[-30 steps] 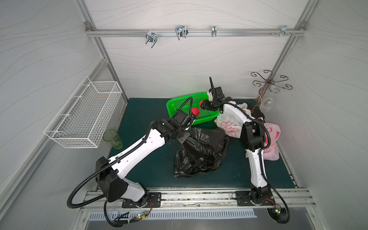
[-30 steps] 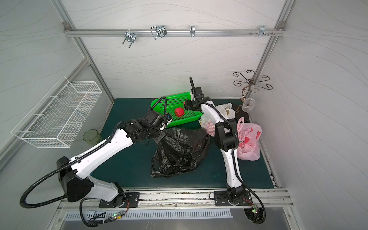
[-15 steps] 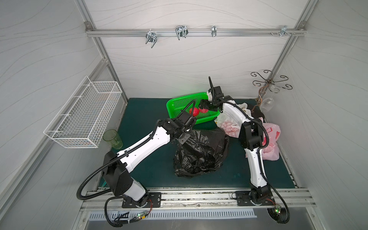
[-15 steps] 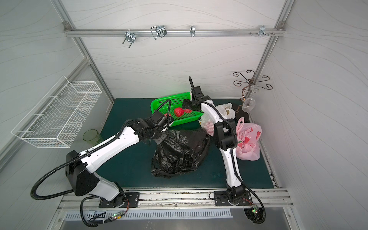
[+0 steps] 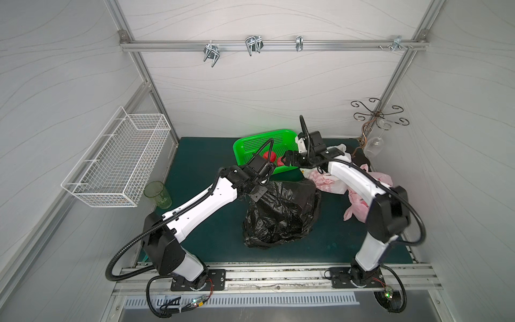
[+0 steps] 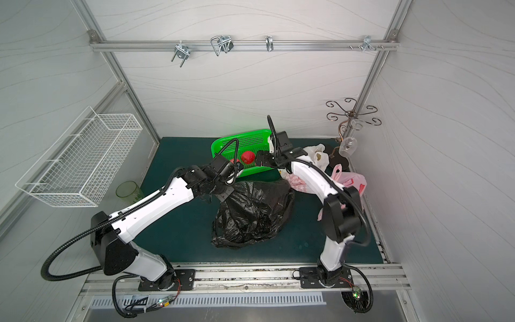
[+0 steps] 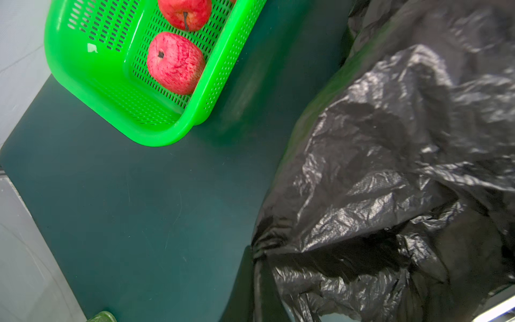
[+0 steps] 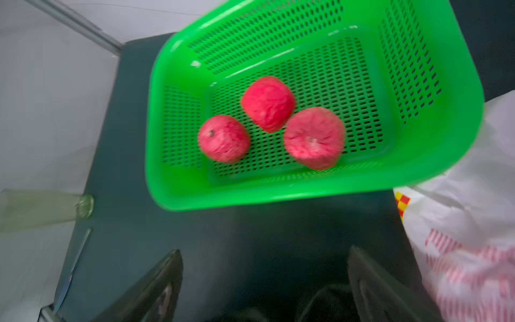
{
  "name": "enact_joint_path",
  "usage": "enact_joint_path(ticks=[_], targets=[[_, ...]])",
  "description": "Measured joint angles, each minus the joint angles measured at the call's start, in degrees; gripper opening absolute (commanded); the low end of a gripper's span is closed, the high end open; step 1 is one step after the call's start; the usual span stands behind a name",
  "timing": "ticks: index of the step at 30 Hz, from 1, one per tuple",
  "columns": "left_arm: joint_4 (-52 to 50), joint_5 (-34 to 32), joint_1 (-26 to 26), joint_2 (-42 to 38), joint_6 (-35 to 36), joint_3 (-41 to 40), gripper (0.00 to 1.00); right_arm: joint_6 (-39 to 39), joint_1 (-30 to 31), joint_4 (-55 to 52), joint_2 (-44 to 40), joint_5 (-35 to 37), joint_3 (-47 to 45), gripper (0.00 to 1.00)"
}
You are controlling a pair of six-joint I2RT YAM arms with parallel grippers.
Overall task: Untie the knot of a plastic bag & take out the apple
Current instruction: Adjust the plastic bag at the center of the board.
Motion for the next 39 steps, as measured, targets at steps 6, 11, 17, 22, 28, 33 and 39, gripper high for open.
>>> enact_joint_path(ticks=[6,11,17,22,28,33,39], targets=[[0.3,0.1,0.0,-1.5,-0.4,0.0,0.0,-0.8,10.4,5.3,-24.9,2.0,-15.6,0.82],[1.2,0.5,0.0,-2.2,-1.4,0.0,0.0,-2.4,25.2,5.5,-36.8,6.3,-30.9,0.79],[4.8,2.5,0.0,-7.8,-2.4,-1.3,0.0,-2.2,37.4,0.5,-36.8,11.0,-36.4,0.79],[6.4,4.2,0.1,-11.1,-2.9,-2.1,0.0,-1.4,39.9,0.2,-30.9,12.0,-34.6,0.76],[6.8,5.8,0.1,-10.9,-3.7,-2.2,0.0,0.1,40.2,4.3,-22.8,11.2,-32.5,0.77],[6.8,6.3,0.1,-10.4,-3.8,-2.2,0.0,2.7,38.9,8.0,-18.4,11.4,-32.1,0.83],[6.8,6.5,0.1,-10.2,-3.8,-2.2,0.0,7.9,30.1,7.9,-17.8,12.1,-33.1,0.89]])
